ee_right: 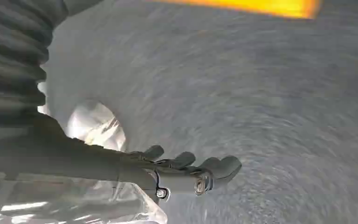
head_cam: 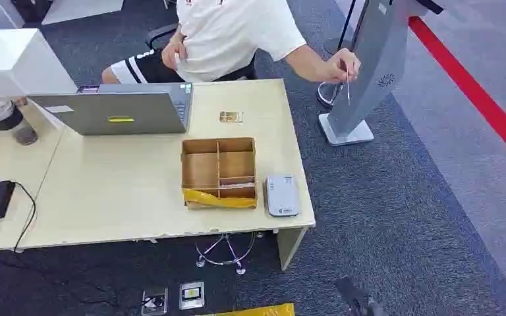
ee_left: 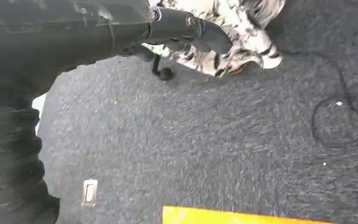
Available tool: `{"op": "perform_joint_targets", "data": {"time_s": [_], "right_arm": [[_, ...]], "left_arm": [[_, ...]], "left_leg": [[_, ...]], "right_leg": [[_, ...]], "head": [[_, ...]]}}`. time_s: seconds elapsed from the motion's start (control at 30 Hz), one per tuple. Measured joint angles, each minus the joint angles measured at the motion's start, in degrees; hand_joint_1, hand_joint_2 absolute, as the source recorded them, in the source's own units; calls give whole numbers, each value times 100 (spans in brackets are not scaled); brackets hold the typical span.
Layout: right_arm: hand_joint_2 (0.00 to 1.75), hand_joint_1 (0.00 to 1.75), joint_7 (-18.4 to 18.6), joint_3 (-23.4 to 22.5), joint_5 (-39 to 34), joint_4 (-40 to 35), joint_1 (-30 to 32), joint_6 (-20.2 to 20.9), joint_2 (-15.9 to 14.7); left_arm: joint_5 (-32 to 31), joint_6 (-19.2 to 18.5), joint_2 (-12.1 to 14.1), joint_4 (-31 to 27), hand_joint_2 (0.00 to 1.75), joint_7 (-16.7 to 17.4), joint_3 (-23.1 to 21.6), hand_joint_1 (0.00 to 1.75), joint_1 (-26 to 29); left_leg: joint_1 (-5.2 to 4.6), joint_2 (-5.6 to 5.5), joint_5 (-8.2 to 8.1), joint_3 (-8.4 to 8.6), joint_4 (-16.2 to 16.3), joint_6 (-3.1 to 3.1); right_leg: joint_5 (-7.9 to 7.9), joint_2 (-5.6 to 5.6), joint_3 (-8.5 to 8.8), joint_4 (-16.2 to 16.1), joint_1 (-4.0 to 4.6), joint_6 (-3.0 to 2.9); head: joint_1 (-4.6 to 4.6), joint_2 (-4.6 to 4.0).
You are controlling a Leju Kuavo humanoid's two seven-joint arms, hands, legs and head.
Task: Pass the card to the sensor for recognition and then transmit it.
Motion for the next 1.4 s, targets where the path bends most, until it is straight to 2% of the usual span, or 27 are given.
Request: {"op": "perform_joint_targets", "data": {"time_s": [0.07, 0.13, 0.23, 0.37, 0.47, 0.53, 0.63, 0.73, 0.83, 0.9, 0.97, 1.07, 1.13, 1.2, 1.3, 1.4], "right_arm": [[175, 0, -422, -492, -440, -356, 140, -96, -72], [175, 0, -670, -872, -574, -568, 44, -239, -74], [175, 0, -1132, -1329, -902, -388, -802, -744, -74], [175, 0, -1749, -1839, -1279, -329, -1608, -1217, -65], [175, 0, -1720, -2009, -1315, -565, -1692, -1592, -92], [175, 0, -1548, -2115, -931, -955, -1684, -1716, -89], [175, 0, -1356, -2451, 253, -1718, -1671, -1738, -22], [175, 0, -1267, -2922, 1321, -2580, -1662, -1751, 202], [175, 0, -1267, -3383, 1807, -3563, -1664, -1764, 442], [175, 0, -1225, -3575, 2127, -4194, -1663, -1775, 570], [175, 0, -1335, -3708, 2479, -4781, -1665, -1781, 725], [175, 0, -1732, -3789, 3145, -5720, -1684, -1781, 986], [175, 0, -1695, -3778, 3583, -6313, -1667, -1781, 1201], [175, 0, -1474, -3603, 4151, -6975, -1600, -1777, 1338], [175, 0, -867, -3091, 4835, -7722, -1549, -1768, 1360], [175, 0, -365, -2262, 5648, -8036, -1605, -1716, 1336]], "left_arm": [[-37, -94, -33, 11, 175, 24, -2, 0, 6], [-101, -212, -63, 31, 175, 24, -4, 0, -2], [-247, -409, -87, 39, 175, 22, -18, 0, -33], [-363, -450, -111, 48, 175, 118, -26, 0, -67], [-413, -496, -114, 55, 175, 214, -76, 0, -62], [-448, -533, -116, 61, 175, 286, -118, 0, -59], [-507, -601, -131, 66, 175, 378, -205, 0, -64], [-525, -621, -151, 79, 175, 380, -278, 0, -57], [-586, -678, -157, 83, 175, 312, -356, 0, -55], [-634, -721, -159, 87, 175, 243, -420, 0, -42], [-710, -730, -162, 90, 175, 184, -481, 0, -32], [-791, -717, -162, 90, 175, 137, -576, 0, -33], [-848, -699, -166, 90, 175, 131, -645, 0, -33], [-888, -686, -168, 90, 175, 124, -732, 0, -30], [-937, -684, -175, 90, 175, 116, -854, 0, -38], [-1087, -684, -188, 90, 175, 133, -1014, 0, -54]], "left_leg": [[0, 0, 0, -6, 0, 0], [0, 14, 0, -21, -1, -1], [-3, 64, 17, -9, 0, -8], [-2, 54, 34, -6, 0, 2], [-2, 18, 37, -14, 1, 5], [-2, 15, 37, -21, 1, 4], [-2, 14, 37, -22, 1, 4], [-1, -1, 40, -24, 1, 0], [-1, -26, 47, -26, 1, -7], [-2, -28, 49, -28, 1, -5], [-2, -28, 49, -26, 1, -6], [0, -27, 49, -22, 1, -6], [0, -27, 50, -22, 1, -7], [0, -27, 50, -24, 0, -7], [1, -24, 50, -25, 0, -7], [0, -18, 50, -31, -2, -8]], "right_leg": [[0, 1, -1, 0, 1, 0], [6, 12, -6, 5, 0, 0], [34, 68, -42, 11, -4, -4], [42, 51, -33, 11, -3, -1], [41, 11, -25, 12, -2, -1], [41, 10, -29, 15, -2, -1], [40, 9, -29, 16, -2, -2], [40, -2, -28, 16, 0, -2], [40, -26, -26, 16, 0, -2], [40, -27, -25, 15, -1, -2], [40, -25, -25, 16, -1, -2], [40, -23, -24, 16, 1, -2], [40, -24, -24, 16, 1, -2], [39, -25, -25, 17, 1, -3], [38, -18, -25, 17, 1, -5], [38, -16, -25, 21, 0, -5]], "head": [[0, 0], [-7, 0], [-7, 0], [-6, 0], [-4, 0], [-4, 0], [-2, 0], [-2, 0], [-4, 0], [-2, 0], [-7, 0], [-2, 0], [-4, 0], [-2, 0], [-7, 0], [0, 0]]}}
